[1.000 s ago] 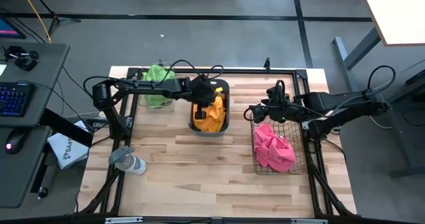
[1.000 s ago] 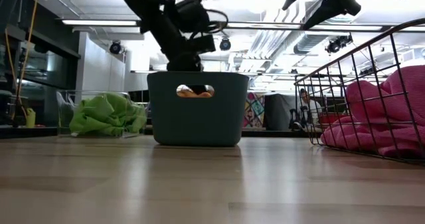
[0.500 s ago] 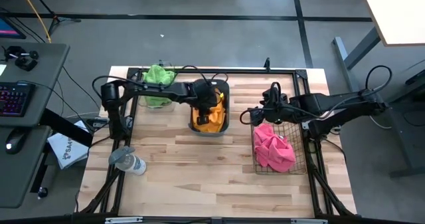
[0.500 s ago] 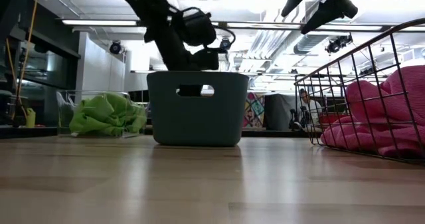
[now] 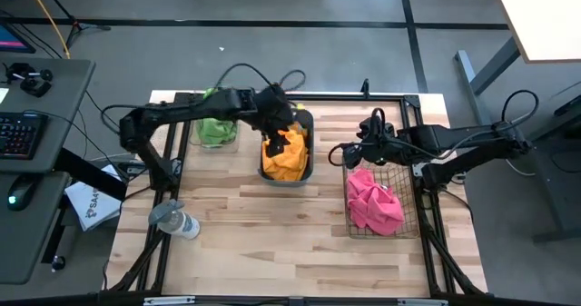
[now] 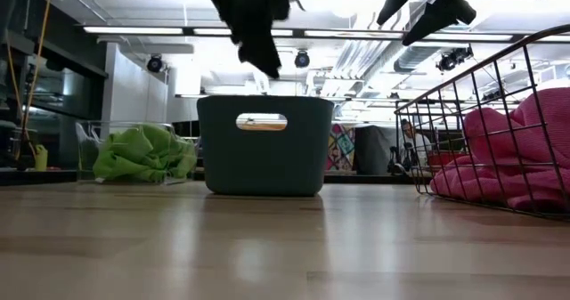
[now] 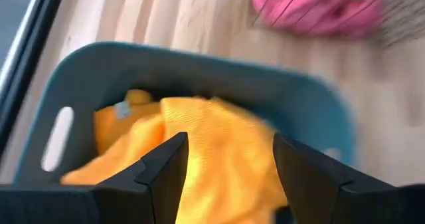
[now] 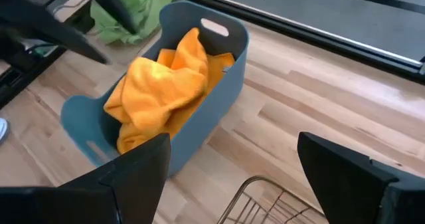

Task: Sort microfiber towel by color & place in baskets
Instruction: Return to Home Position

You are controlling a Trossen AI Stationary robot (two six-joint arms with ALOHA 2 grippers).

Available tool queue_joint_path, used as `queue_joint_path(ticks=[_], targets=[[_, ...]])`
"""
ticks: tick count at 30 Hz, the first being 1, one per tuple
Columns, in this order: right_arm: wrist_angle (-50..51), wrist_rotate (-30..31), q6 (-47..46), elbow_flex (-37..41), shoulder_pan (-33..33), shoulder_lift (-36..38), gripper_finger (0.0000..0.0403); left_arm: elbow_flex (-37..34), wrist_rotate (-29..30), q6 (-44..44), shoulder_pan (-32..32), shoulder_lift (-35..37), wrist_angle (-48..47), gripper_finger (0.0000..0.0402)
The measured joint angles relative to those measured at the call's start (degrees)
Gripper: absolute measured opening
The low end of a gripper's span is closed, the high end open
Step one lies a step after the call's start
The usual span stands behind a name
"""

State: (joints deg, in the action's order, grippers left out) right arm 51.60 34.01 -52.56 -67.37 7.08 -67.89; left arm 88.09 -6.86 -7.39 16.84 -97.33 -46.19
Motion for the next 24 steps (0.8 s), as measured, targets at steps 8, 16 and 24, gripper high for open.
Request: queue_joint_path(ticks=[8,16,24], targets=[[-0.91,-2.67,1.35,0.0,-2.29,0.06,0.0326,-11.88,-5.4,7.99,-0.77,14.64,11.99,0.0207],[-3.3,-5.16,2.11,0.0,-2.33,0.06,0.0326,-40.73,-0.4,23.0,-3.55,36.01,39.7,0.0207],[-8.58,-7.84,4.03,0.0,-2.33,0.06,0.0326,-66.29,11.84,37.04,-8.85,53.82,63.25,0.0207]])
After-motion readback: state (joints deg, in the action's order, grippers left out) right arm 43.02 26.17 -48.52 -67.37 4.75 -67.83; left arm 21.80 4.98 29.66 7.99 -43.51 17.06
